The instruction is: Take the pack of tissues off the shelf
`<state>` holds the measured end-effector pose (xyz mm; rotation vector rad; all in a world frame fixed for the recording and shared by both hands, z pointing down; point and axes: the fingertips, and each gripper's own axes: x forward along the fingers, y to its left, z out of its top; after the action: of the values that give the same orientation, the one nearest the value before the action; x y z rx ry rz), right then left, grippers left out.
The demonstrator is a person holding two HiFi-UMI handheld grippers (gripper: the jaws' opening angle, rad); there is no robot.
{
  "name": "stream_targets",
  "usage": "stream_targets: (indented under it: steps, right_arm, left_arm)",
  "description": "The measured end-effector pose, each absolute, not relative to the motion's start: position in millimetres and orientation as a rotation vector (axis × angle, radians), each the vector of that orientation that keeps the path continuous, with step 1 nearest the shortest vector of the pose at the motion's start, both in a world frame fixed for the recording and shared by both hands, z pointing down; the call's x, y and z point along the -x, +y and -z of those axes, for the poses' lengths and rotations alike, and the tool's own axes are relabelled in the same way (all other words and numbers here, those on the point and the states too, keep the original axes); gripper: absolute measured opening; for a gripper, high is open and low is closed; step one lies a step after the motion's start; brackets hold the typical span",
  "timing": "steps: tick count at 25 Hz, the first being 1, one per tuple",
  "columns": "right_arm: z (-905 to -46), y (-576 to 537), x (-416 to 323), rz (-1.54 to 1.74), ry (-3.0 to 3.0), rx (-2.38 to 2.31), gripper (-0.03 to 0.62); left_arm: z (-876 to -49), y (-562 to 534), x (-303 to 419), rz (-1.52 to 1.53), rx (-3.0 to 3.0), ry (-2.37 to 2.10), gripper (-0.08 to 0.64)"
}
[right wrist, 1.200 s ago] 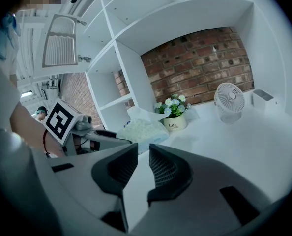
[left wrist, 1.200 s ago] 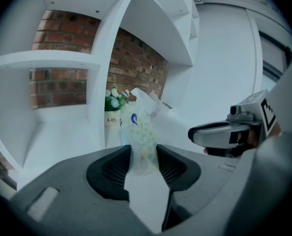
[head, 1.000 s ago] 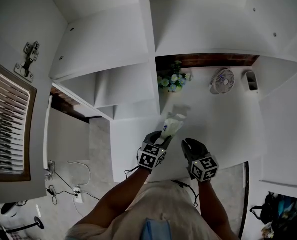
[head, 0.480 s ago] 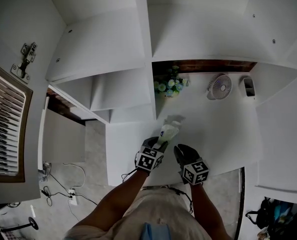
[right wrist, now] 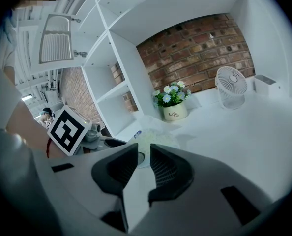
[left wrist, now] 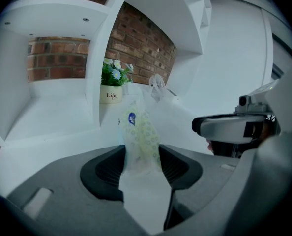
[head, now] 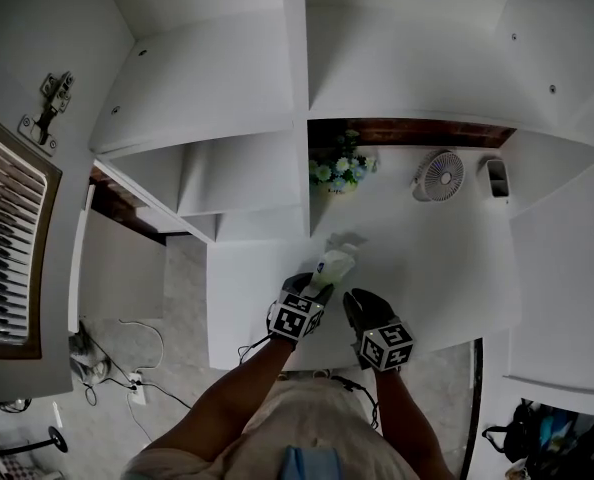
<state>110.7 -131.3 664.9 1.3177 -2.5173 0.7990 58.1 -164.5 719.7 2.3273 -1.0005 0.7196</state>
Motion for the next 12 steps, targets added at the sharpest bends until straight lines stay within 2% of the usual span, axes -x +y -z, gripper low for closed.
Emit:
stream_targets:
  steps: [4,12]
  right_arm:
    - [-665.5,-130.1,-111.0,-0.816,-2.520,-1.321,0.078]
    - [-664.0,-128.9,-109.3,-0.831,-2.524,-1.322,0.078]
  left_arm:
    - [-721.5,-164.3,-62.4,-0.731,-2.365,-0.989,0.288]
    - [-721.7,-160.1,-60.9,-0.766,-2.381,-0.982,0.334]
